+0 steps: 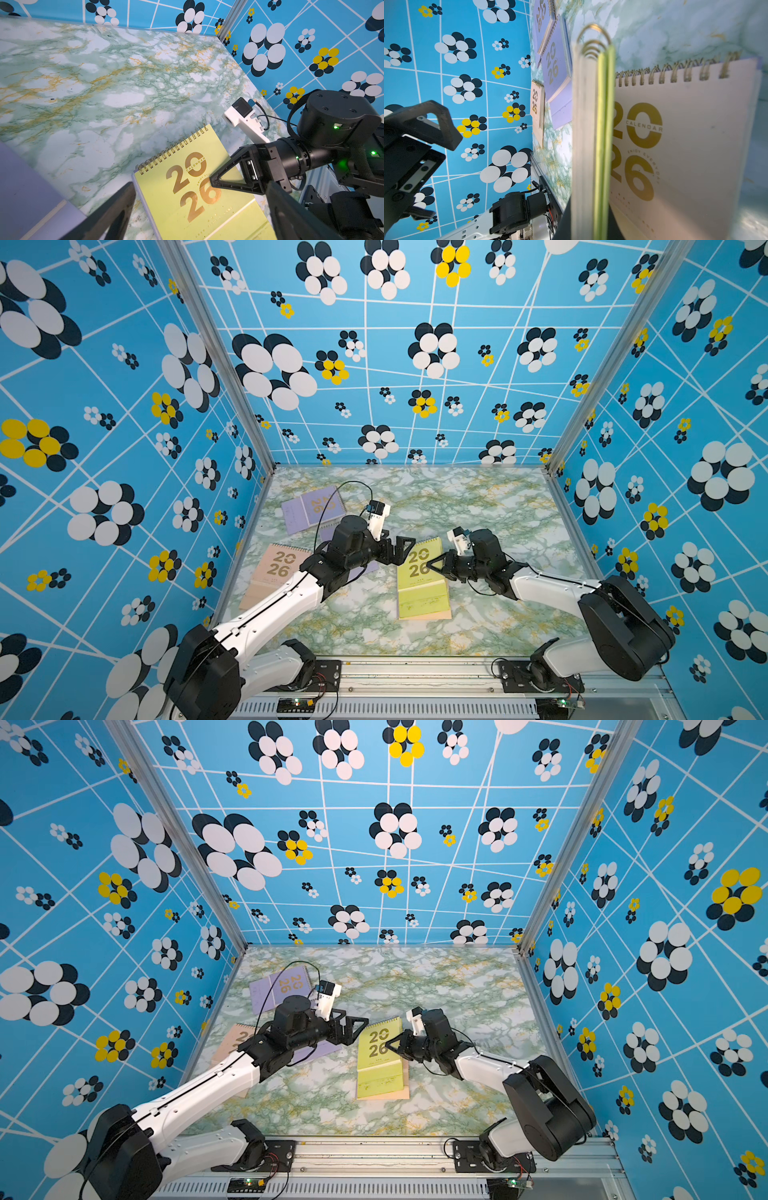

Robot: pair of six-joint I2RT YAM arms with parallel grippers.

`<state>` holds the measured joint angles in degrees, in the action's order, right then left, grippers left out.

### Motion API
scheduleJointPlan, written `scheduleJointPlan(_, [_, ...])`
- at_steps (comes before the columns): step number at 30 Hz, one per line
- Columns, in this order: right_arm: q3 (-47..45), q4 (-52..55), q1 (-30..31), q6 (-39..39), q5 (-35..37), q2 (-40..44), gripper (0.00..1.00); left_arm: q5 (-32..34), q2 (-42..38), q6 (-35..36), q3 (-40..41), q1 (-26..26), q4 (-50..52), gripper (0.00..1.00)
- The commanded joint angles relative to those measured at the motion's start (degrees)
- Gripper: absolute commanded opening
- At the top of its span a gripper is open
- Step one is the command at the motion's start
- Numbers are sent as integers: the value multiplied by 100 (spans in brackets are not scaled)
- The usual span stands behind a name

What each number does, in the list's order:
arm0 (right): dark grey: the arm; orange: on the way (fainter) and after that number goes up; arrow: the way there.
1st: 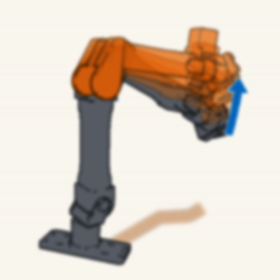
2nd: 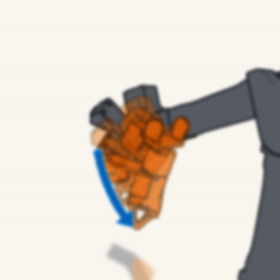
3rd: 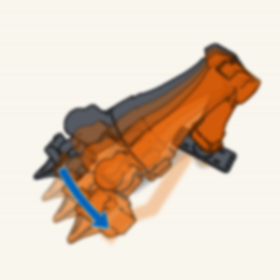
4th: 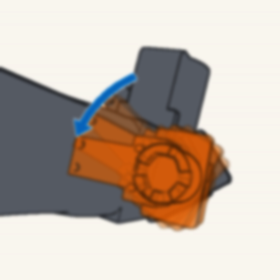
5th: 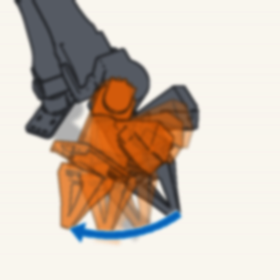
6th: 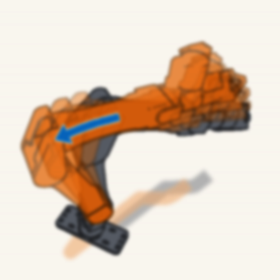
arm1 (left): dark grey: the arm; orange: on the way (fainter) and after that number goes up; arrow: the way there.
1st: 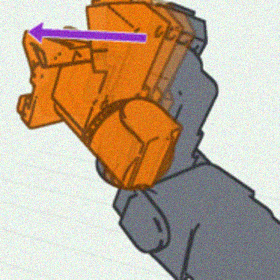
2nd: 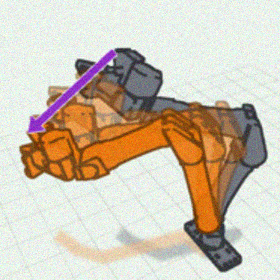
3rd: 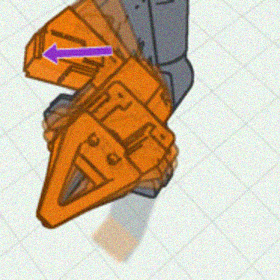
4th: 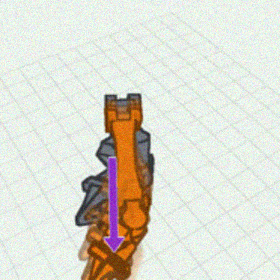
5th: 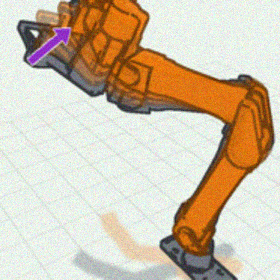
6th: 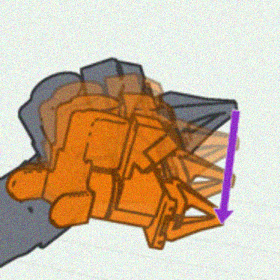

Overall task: Stack the calendars
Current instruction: Place the calendar at the calendar.

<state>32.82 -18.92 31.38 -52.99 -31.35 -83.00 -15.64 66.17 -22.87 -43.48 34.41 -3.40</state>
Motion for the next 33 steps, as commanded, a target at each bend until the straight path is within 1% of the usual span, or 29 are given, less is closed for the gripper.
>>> scheduleJointPlan(1, [-91,163,53,9,156,38,14,-107,-92,17,59,-80,-117,99])
scheduleJointPlan(14, [-100,344,53,70,274,135,27,-141,-84,4,41,-89,-134,99])
scheduleJointPlan(20, [-39,633,53,206,383,223,29,-141,-87,2,42,-92,-133,100])
scheduleJointPlan(25, [67,1094,52,402,570,333,32,-149,-96,9,51,-84,-122,99])
scheduleJointPlan(28, [152,1368,53,529,689,372,32,-142,-120,9,59,-84,-108,99])
scheduleJointPlan(33, [187,1447,53,544,760,322,31,-141,-127,2,81,-94,-117,99])
